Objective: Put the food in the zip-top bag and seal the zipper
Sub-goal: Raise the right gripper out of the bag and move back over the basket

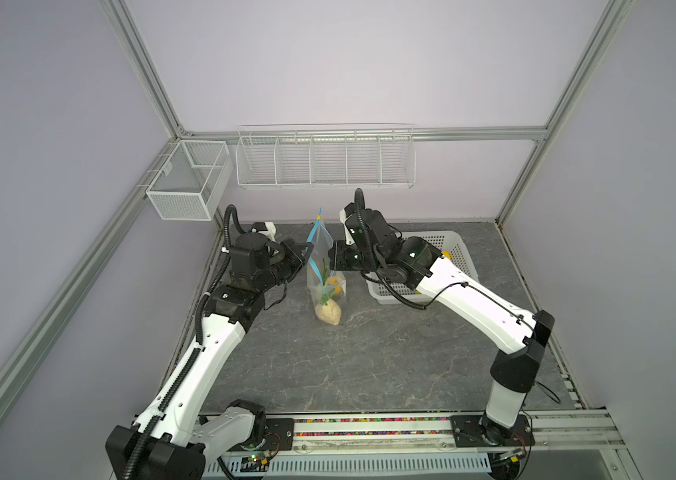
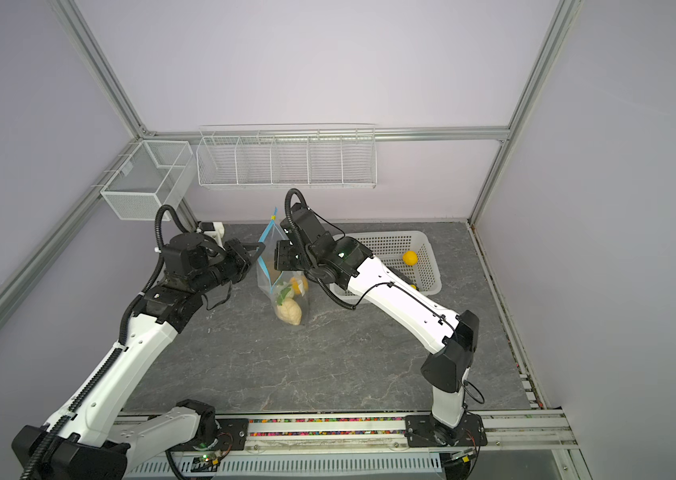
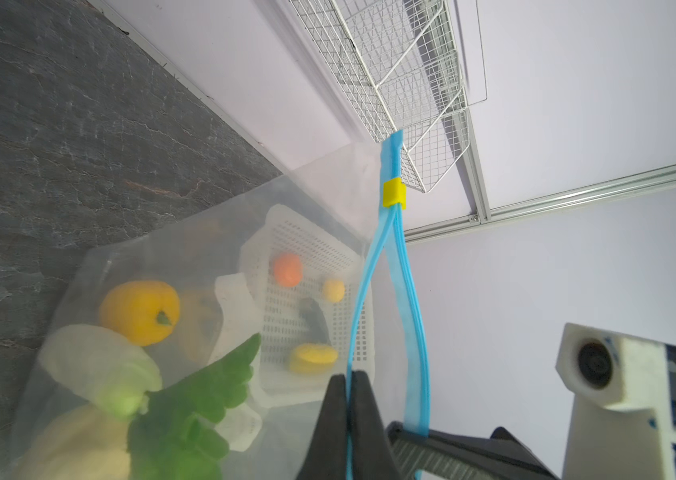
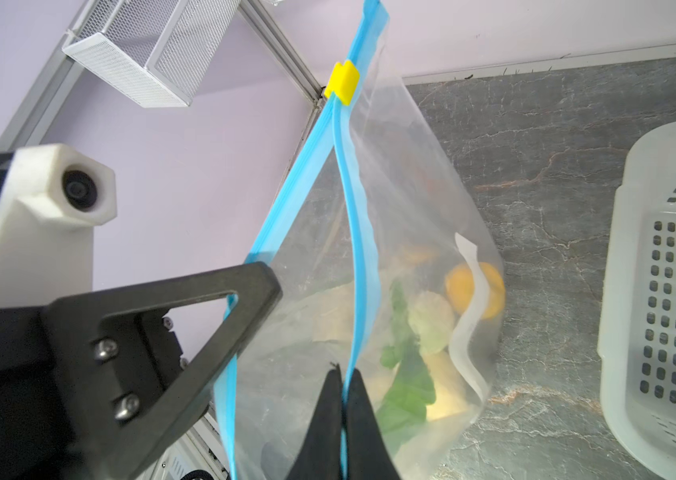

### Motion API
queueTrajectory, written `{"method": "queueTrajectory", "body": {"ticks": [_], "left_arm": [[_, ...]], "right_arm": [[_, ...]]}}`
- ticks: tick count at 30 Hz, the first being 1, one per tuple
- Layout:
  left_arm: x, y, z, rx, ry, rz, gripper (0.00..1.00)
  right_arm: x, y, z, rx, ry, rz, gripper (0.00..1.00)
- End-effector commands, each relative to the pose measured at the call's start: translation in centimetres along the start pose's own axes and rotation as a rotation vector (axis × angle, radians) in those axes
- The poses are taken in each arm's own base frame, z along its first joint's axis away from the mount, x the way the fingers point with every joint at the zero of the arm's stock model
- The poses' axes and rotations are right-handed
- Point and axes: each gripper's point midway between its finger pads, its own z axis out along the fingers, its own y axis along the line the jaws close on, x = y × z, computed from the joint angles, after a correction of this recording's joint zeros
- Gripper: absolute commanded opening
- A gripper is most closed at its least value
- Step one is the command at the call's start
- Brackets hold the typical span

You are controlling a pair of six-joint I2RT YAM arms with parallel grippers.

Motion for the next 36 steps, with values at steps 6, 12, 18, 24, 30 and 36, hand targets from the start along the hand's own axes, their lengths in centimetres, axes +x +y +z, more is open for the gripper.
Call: {"method": "queueTrajectory", "body": {"ticks": [6,12,18,24,30,36], "left_arm": [[-0.4,-1.1,-4.3,-0.010,-0.016,0.013,0.00],[0.5,0.1,-4.7,-0.019,-0.002,-0.002,0.00],[1.5,2.0,-3.5,-0.034,0.027,-0.034,0.00],[1.8,2.6,-2.8,-0.051,0.051,-0.028,0.00],[1.3,1.8,-3.1,-0.096,0.082,0.065,0.00],[0.6,0.8,-2.8,-0.122,0.111,0.131,0.00]], "right_arm": [[1.1,2.7,-2.7,-0.045,-0.015,0.014,0.07],[2.0,2.3,-2.7,-0.037,-0.020,0.017,0.07],[2.9,1.0,-1.0,-0.014,-0.006,0.033,0.07],[3.9,-1.9,0.3,0.033,0.020,0.089,0.08],[2.8,-4.0,-0.4,0.068,-0.022,0.101,0.08],[3.4,-6.5,0.7,0.097,0.003,0.141,0.09]]}}
